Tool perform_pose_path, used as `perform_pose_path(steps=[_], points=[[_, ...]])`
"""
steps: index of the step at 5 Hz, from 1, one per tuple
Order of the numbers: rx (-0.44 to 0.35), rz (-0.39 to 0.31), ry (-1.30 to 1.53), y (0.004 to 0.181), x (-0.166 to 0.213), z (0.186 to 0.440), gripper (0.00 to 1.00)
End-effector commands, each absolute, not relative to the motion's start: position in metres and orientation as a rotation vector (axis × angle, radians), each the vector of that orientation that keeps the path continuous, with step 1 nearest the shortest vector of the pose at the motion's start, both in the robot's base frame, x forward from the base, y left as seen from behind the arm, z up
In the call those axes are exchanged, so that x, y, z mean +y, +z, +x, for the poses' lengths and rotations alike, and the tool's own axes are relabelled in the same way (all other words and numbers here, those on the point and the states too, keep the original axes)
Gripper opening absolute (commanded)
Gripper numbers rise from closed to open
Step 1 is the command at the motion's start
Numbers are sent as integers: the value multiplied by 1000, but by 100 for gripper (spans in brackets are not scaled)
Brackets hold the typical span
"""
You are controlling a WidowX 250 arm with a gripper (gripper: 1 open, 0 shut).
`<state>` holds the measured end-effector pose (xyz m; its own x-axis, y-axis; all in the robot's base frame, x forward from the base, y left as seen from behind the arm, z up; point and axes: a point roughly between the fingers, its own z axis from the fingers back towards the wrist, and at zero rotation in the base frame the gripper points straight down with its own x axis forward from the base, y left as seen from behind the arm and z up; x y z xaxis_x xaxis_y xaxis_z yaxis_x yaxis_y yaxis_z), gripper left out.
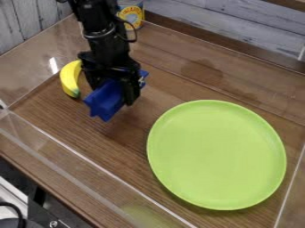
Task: Remove the blue object from inside the green plate and put it on the table
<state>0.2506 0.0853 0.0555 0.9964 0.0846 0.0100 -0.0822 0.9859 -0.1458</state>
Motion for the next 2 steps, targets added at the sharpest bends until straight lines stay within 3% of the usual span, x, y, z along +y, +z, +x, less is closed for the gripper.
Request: perform_pose_path(steps=[1,2], points=[[-76,-124,70,71,87,261,100],[-77,-123,67,72,87,261,100]])
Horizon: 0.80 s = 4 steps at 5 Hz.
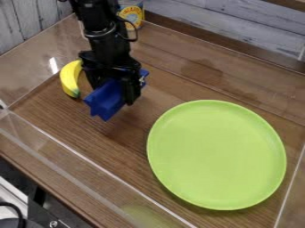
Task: Remove the blue object from inside the green plate and put it on the table
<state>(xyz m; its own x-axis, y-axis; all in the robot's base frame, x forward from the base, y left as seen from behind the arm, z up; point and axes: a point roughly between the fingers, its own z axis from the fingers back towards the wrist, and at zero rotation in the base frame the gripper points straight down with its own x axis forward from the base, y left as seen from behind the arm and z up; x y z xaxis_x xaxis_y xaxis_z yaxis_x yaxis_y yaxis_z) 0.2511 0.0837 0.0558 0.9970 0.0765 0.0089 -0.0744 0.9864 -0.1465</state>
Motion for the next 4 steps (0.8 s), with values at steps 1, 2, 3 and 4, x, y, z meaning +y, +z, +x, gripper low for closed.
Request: perform_pose_path(steps=[1,2,3,4], points=[[-79,-122,63,73,87,262,100],[-81,-122,60,75,86,263,100],[-82,-123,57,75,86,263,100],[-82,-124,55,75,86,263,100]])
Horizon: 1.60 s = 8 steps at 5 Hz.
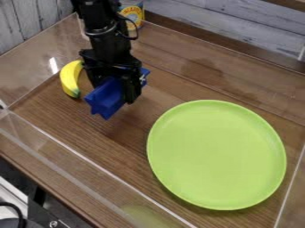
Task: Remove the blue object from inside the green plate and put it on the table
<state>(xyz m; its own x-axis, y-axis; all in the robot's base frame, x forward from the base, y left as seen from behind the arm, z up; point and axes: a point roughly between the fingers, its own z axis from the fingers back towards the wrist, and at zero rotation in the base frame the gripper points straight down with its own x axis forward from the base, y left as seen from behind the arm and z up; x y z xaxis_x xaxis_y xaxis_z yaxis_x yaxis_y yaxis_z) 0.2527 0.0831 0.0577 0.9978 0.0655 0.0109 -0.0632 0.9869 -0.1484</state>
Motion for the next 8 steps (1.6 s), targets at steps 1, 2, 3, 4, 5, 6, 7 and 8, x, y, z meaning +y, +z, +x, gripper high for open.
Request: perform_pose_path(steps=[1,2,3,4,5,6,7,8], points=[[-83,-125,52,75,86,263,100],[-84,-126,50,75,86,263,100],[-85,-127,48,75,86,263,100],[-86,-128,46,75,86,264,100],[-87,-130,43,75,86,264,100],[-73,-122,46,72,90,260,0],[-59,-114,48,69,94,256,0],[-44,-107,53,66,98,251,0]])
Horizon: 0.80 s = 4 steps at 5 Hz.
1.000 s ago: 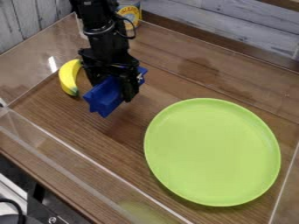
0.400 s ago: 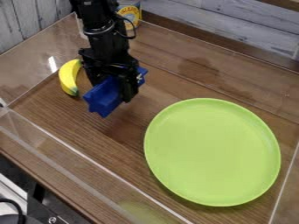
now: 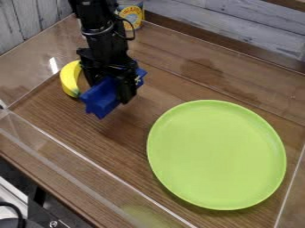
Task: Remove the blue object from inside the green plate and put it on the table
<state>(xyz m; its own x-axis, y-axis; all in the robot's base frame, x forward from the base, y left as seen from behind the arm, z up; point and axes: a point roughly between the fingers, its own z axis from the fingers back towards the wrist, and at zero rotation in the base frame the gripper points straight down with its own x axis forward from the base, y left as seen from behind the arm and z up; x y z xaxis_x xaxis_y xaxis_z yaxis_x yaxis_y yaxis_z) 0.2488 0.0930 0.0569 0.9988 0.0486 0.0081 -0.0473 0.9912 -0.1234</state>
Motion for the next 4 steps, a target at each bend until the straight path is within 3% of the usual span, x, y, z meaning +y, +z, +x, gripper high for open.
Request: perform_pose_path(steps=[1,4], points=[[-31,-101,59,62,101,247,0],[14,-85,82,54,112,234,0]])
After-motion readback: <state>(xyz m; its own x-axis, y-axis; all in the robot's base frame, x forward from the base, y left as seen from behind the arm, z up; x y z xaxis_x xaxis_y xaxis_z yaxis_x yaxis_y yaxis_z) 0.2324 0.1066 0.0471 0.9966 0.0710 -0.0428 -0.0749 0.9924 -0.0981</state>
